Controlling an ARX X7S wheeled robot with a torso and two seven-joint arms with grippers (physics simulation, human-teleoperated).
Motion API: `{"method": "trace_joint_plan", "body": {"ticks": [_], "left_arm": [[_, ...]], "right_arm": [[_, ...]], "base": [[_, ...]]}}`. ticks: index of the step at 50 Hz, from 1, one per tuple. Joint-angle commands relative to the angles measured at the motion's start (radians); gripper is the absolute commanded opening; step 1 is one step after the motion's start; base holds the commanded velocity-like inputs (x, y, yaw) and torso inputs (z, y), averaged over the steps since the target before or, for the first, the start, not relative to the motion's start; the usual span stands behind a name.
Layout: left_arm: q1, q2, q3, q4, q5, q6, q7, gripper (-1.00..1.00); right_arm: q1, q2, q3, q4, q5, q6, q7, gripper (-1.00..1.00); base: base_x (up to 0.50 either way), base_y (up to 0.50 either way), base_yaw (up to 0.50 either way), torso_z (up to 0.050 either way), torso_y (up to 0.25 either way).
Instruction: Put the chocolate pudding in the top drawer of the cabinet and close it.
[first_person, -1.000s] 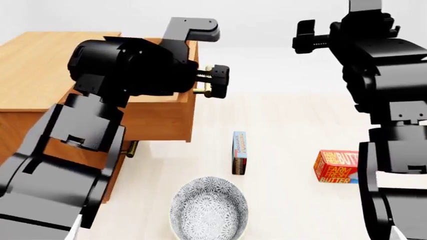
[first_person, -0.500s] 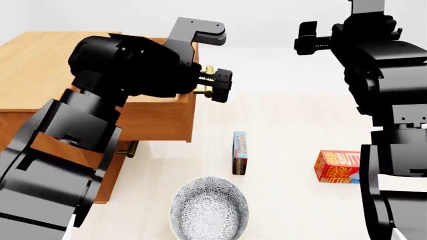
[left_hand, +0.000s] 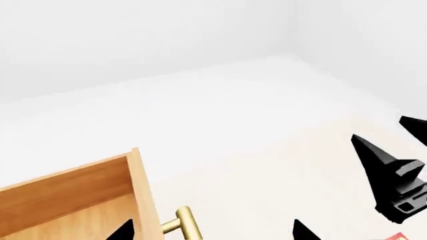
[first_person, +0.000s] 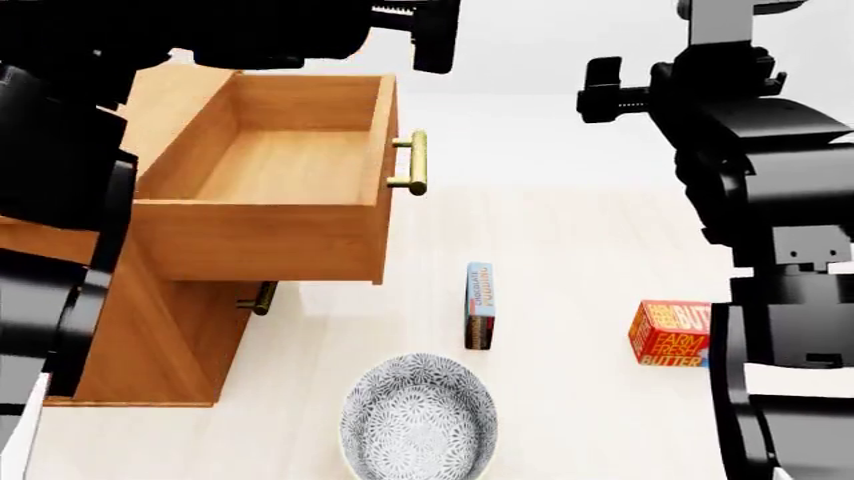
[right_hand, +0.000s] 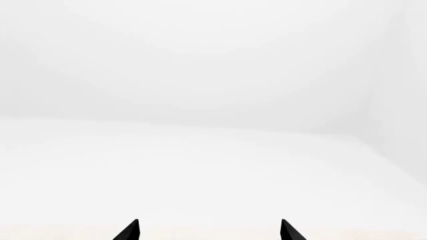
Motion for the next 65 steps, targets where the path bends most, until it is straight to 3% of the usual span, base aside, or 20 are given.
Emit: {"method": "trace_joint_plan", "body": {"ticks": [1,13,28,65], "left_arm": [[-0.032,-0.11,0.008,0.099,0.055,0.106,-0.001,1.0],[0.003,-0.225,0.056,0.206,0.201,0.283,-0.015,1.0],[0.016,-0.294,0.037,0.255,0.224,0.307,-0.063,1.0],[0.028,-0.293,0.037,0.281,0.228,0.279,-0.131,1.0]], "right_arm": [[-0.04,-0.006,0.007,-0.038,0.018,0.013,0.001,1.0],[-0.062,-0.026,-0.021,-0.016,0.043,0.04,-0.048,1.0],[-0.067,-0.099,-0.091,0.164,0.037,-0.048,-0.118,1.0],[0.014,-0.248,-0.151,0.717,0.028,-0.341,-0.212,1.0]], "base": [[0.0,0.0,0.0,0.0,0.0],[0.0,0.0,0.0,0.0,0.0],[0.0,0.0,0.0,0.0,0.0],[0.0,0.0,0.0,0.0,0.0]]}}
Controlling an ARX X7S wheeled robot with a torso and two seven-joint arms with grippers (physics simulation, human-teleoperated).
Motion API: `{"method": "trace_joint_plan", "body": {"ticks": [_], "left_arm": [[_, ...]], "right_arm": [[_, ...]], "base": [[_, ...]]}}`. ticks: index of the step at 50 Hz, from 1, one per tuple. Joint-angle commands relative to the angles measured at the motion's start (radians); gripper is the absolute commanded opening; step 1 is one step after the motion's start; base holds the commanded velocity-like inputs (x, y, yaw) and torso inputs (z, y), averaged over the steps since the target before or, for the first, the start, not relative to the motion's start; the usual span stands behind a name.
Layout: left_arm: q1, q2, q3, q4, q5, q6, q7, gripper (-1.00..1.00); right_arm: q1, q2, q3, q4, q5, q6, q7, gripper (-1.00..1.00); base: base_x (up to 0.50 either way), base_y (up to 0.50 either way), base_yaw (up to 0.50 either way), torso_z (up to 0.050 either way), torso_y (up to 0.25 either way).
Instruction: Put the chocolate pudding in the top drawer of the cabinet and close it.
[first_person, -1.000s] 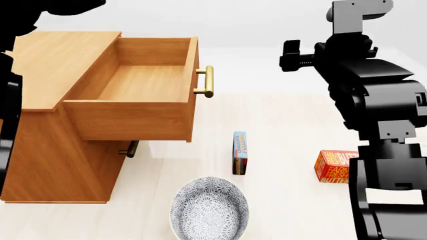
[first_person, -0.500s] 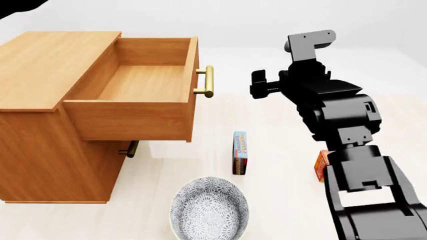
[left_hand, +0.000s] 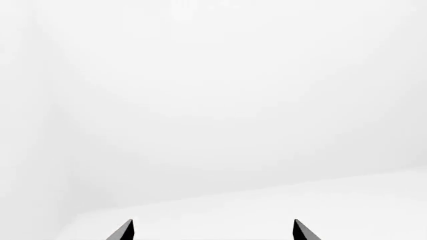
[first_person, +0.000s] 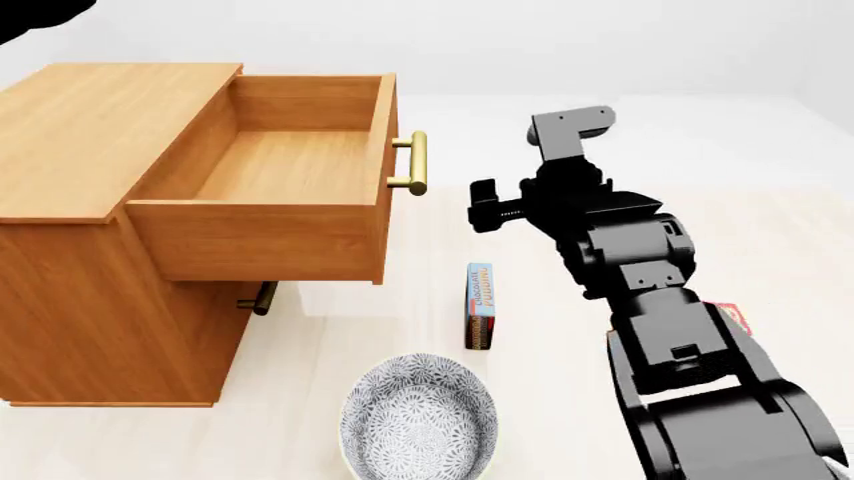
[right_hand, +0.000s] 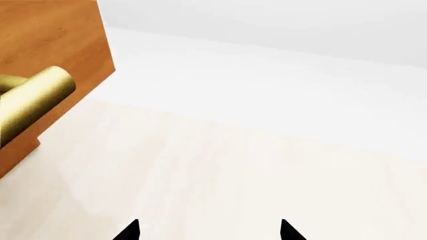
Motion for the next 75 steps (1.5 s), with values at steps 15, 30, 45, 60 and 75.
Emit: {"method": "trace_joint_plan", "body": {"ticks": [15,30,45,60,75], "left_arm": [[-0.005,0.001,0.005,0.001,0.003,-0.019,-0.02,1.0],[-0.013,0.001,0.016,-0.003,0.005,-0.036,-0.017,1.0],[-0.015,0.001,0.019,-0.004,0.006,-0.041,-0.02,1.0],[-0.017,0.001,0.021,-0.005,0.006,-0.046,-0.021,1.0],[-0.02,0.001,0.025,-0.007,0.006,-0.052,-0.019,1.0]], "right_arm": [[0.032,-0.063,-0.163,0.238,0.185,-0.118,-0.014,1.0],[0.013,-0.063,-0.3,0.238,0.357,-0.09,-0.005,1.0],[0.003,-0.063,-0.375,0.238,0.444,-0.05,-0.011,1.0],[-0.024,-0.061,-0.306,0.239,0.398,-0.029,0.0,1.0],[-0.057,-0.059,-0.119,0.239,0.26,-0.011,0.002,1.0]], "base": [[0.0,0.0,0.0,0.0,0.0],[0.0,0.0,0.0,0.0,0.0],[0.0,0.0,0.0,0.0,0.0],[0.0,0.0,0.0,0.0,0.0],[0.0,0.0,0.0,0.0,0.0]]}}
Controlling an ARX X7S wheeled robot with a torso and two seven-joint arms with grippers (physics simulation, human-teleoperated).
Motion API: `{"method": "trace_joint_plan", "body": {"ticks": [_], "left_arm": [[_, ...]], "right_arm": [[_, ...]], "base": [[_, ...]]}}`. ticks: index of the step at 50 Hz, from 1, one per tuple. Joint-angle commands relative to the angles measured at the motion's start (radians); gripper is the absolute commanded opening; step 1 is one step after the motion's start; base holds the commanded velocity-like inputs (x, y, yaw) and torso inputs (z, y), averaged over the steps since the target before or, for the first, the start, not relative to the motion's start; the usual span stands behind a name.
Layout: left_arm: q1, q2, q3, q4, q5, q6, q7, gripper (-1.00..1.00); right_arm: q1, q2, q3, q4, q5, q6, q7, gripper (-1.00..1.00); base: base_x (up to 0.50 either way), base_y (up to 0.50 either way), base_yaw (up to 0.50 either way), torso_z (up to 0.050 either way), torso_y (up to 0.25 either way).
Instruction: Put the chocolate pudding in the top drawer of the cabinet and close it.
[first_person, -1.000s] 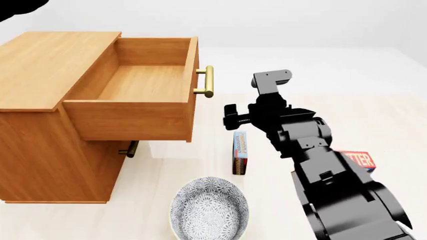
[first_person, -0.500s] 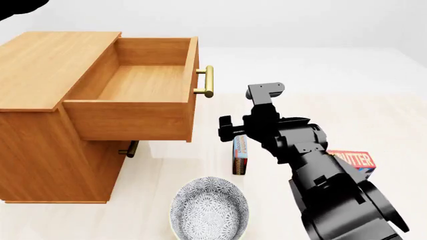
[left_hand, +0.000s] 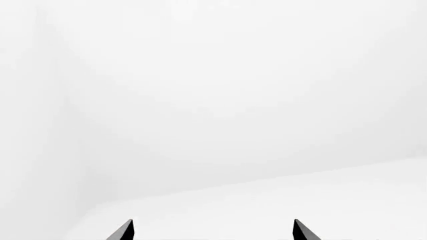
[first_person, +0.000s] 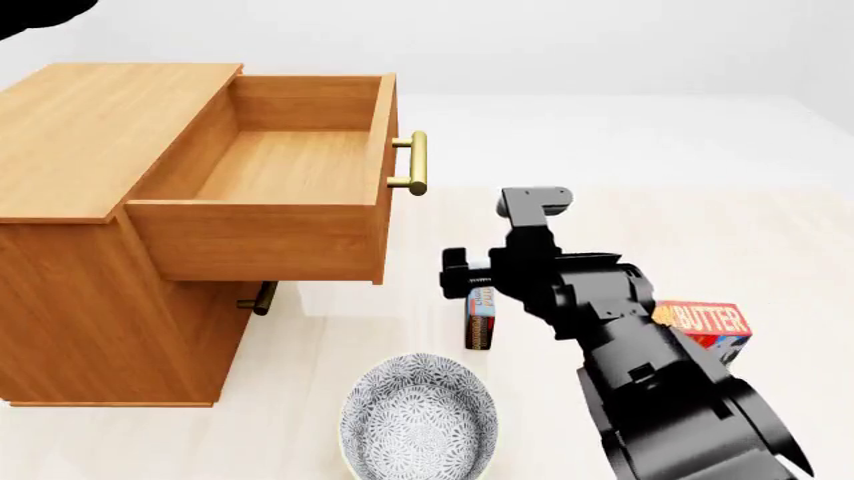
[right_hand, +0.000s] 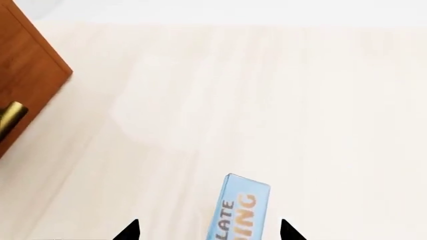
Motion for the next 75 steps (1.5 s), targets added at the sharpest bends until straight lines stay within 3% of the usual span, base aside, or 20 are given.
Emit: {"method": "trace_joint_plan", "body": {"ticks": [1,8,24,36,75], "left_arm": [[-0.003,0.0,0.003,-0.001,0.0,-0.005,0.002,1.0],[-0.004,-0.001,0.011,0.001,0.008,-0.004,0.002,1.0],[0.002,-0.002,0.007,0.009,0.015,0.007,-0.016,1.0],[0.002,0.001,-0.002,0.006,0.009,-0.004,-0.037,1.0],[0.0,0.002,-0.004,0.002,0.003,-0.011,-0.035,1.0]], "right_arm": [[-0.025,0.001,0.129,0.0,-0.097,0.015,-0.001,1.0],[-0.035,-0.001,0.203,0.0,-0.162,0.021,-0.012,1.0],[-0.041,-0.002,0.221,0.0,-0.174,0.018,-0.017,1.0],[-0.04,-0.002,0.149,0.0,-0.107,0.011,-0.012,1.0],[-0.041,-0.002,0.094,0.0,-0.056,0.003,-0.008,1.0]], "base": [[0.0,0.0,0.0,0.0,0.0],[0.0,0.0,0.0,0.0,0.0],[0.0,0.0,0.0,0.0,0.0],[0.0,0.0,0.0,0.0,-0.028],[0.0,0.0,0.0,0.0,-0.087]]}}
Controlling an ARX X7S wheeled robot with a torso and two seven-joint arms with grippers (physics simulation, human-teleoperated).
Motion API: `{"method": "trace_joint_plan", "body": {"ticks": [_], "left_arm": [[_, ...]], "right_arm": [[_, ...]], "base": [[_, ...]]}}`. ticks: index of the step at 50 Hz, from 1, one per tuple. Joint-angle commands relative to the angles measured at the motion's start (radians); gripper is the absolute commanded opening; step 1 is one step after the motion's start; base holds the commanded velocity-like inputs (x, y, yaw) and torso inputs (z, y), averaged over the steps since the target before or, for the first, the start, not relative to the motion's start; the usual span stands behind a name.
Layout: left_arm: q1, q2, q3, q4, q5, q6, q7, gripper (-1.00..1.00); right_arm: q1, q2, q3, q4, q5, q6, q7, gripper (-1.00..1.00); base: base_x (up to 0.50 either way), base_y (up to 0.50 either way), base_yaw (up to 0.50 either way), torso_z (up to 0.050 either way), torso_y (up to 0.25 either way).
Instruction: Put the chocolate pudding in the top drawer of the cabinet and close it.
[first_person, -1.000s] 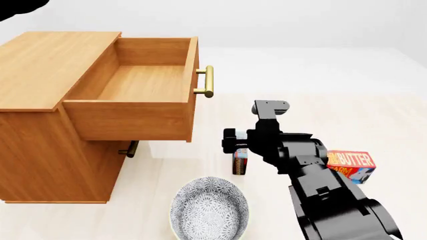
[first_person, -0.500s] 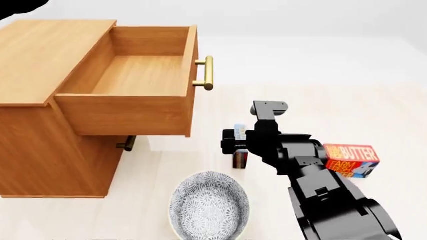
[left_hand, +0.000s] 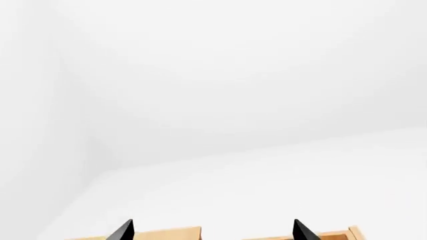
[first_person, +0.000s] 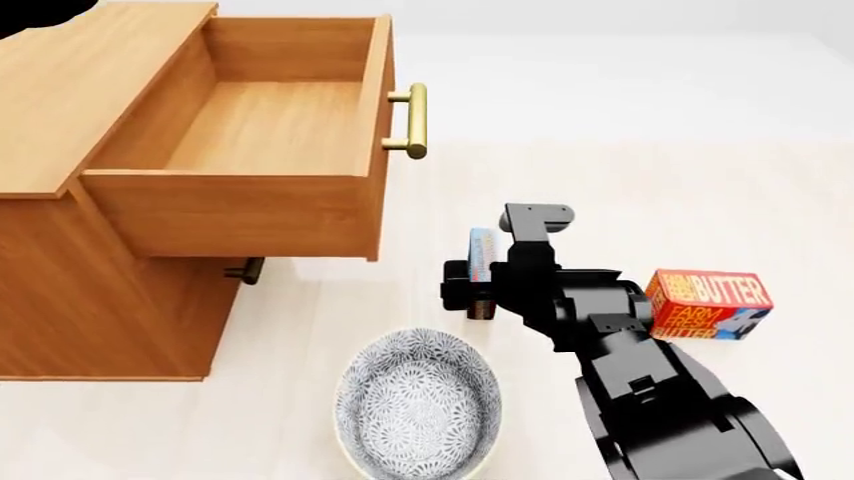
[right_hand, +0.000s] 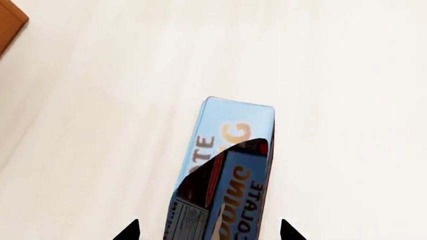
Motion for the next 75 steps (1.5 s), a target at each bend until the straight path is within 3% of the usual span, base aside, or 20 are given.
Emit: {"method": "trace_joint_plan", "body": {"ticks": [1,17,18,42,75], "left_arm": [[0.001,0.0,-0.002,0.0,-0.001,0.002,-0.002,1.0],[0.005,0.001,-0.012,0.0,-0.006,0.005,-0.011,1.0],[0.005,0.001,-0.012,0.0,-0.006,0.005,-0.012,1.0],[0.006,0.002,-0.017,-0.001,-0.01,0.003,-0.017,1.0],[0.018,0.004,-0.041,0.001,-0.022,0.017,-0.039,1.0]], "right_arm": [[0.002,0.0,-0.025,0.0,0.026,-0.003,0.002,1.0],[-0.001,0.0,-0.08,0.0,0.08,-0.013,0.009,1.0],[-0.001,0.0,-0.084,0.0,0.082,-0.014,0.012,-1.0],[-0.011,0.0,-0.055,0.0,0.058,-0.021,0.019,-1.0],[0.154,0.019,-0.005,-0.047,-0.009,0.052,0.058,-1.0]], "base": [[0.0,0.0,0.0,0.0,-0.084],[0.0,0.0,0.0,0.0,-0.007],[0.0,0.0,0.0,0.0,0.0],[0.0,0.0,0.0,0.0,0.004],[0.0,0.0,0.0,0.0,0.25]]}}
